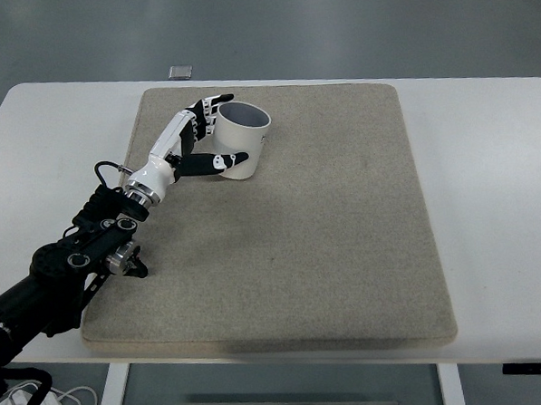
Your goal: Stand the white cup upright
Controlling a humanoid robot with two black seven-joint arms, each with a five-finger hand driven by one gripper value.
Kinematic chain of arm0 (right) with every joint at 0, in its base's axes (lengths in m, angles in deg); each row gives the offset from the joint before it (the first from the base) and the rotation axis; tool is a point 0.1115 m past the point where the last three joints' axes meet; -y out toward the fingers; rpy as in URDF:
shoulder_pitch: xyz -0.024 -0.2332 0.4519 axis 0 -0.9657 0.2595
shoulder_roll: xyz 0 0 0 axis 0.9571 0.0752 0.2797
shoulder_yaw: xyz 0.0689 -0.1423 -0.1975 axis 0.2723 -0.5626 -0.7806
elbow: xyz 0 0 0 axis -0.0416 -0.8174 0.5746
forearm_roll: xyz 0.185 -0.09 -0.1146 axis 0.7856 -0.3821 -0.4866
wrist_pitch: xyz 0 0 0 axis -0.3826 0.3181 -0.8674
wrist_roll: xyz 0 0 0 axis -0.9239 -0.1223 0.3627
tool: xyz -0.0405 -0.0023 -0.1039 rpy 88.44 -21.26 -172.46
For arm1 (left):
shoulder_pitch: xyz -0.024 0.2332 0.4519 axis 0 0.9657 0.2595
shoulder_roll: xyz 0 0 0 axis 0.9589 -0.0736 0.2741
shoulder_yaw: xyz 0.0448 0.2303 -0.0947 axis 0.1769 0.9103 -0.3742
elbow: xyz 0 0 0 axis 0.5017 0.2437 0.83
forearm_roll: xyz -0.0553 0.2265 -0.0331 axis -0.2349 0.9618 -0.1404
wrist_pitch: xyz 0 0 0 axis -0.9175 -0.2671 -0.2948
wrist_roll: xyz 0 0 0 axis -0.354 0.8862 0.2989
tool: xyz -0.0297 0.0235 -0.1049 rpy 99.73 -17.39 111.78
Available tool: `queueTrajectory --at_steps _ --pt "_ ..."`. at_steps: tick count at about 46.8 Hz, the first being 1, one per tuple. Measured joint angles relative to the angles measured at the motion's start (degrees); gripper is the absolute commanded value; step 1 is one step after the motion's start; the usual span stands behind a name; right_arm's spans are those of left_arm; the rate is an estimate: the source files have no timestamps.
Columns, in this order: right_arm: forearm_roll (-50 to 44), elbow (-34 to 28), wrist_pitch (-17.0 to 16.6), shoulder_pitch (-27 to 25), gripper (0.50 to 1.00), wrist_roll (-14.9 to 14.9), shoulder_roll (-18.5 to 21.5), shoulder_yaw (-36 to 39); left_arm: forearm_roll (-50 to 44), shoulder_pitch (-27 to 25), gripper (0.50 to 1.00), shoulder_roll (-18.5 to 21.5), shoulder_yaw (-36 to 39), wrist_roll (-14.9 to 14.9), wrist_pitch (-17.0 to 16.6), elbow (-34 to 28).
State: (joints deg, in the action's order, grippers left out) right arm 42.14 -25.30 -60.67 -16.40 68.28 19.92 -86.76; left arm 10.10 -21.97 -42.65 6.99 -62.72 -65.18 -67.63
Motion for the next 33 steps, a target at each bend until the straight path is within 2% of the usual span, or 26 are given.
queueTrajectory --at_steps 1,14,17,25,27,33 --pt "0.0 0.0 0.0 -0.01 0.952 -0.01 0.0 0.0 -0.01 0.13 0.805 0.0 0.04 0.0 -0.04 0.0" --pt "0.0 0.0 0.0 0.0 0.952 -0.01 0.0 0.0 -0.15 0.49 0.889 -0.01 -0.03 0.0 -0.07 -0.26" --pt "0.0 0.0 0.0 0.0 0.952 -0.01 0.0 0.0 -0.37 0.49 0.941 -0.01 -0.11 0.0 -0.05 -0.55" --pt "0.0 0.0 0.0 0.0 0.952 -0.01 0.0 0.0 -0.83 0.49 0.966 -0.01 -0.68 0.0 0.01 -1.83" --pt "0.0 0.0 0.0 0.01 0.952 0.0 0.0 0.0 -0.86 0.49 0.99 -0.01 -0.8 0.0 0.02 -2.51" --pt "0.0 0.0 0.0 0.01 0.952 0.0 0.0 0.0 -1.05 0.49 0.992 0.12 -1.01 0.0 0.02 -3.23"
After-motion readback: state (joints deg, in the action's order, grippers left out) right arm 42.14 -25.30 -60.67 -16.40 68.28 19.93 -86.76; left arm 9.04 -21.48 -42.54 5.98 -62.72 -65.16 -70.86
